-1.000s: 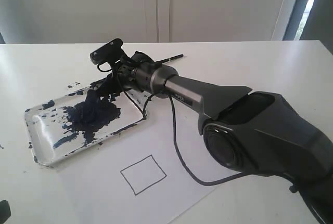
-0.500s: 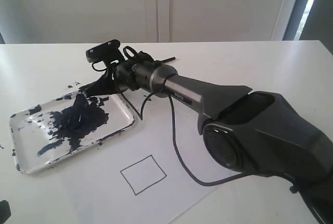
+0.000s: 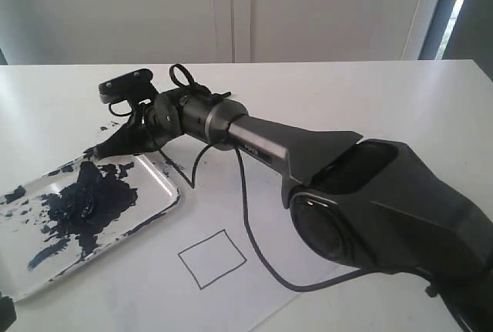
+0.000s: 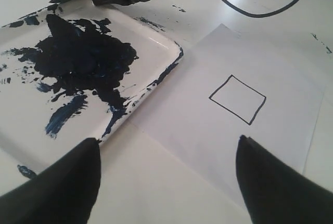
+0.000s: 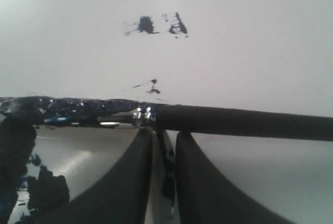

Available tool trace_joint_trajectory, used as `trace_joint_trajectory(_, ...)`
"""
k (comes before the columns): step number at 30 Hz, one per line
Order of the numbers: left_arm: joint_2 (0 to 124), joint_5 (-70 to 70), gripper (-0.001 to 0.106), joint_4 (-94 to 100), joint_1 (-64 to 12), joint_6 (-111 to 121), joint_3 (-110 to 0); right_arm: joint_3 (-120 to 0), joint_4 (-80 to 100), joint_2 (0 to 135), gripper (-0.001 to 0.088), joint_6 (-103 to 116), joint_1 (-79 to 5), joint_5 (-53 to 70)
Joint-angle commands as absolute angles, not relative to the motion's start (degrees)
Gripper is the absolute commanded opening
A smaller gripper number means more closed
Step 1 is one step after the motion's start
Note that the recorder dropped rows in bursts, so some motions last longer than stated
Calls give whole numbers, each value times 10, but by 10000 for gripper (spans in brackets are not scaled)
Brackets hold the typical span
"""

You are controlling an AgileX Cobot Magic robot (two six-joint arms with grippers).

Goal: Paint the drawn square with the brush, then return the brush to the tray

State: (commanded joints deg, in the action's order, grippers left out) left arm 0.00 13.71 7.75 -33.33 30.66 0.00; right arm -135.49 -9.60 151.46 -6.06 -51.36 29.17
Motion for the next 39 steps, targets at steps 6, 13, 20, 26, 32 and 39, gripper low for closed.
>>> trace_joint_trajectory(6,0,137,749,77,-333,307,0,-1355,-86,1488,664,-119,-515,291)
trace_joint_trajectory(13,0,137,749,77,-333,307,0,-1355,51,1490,549,-133,-515,268)
trace_joint_trajectory(20,0,137,749,77,-333,307,0,-1355,200,1522,548,-68,-513,281)
trace_joint_trajectory(26,0,137,749,77,-333,307,0,-1355,236,1542,548,-63,-513,279)
trace_joint_trajectory(32,0,137,749,77,-333,307,0,-1355,243,1545,548,-64,-513,254)
trace_joint_trajectory(39,0,137,749,77,-333,307,0,-1355,238,1553,544,-89,-513,247)
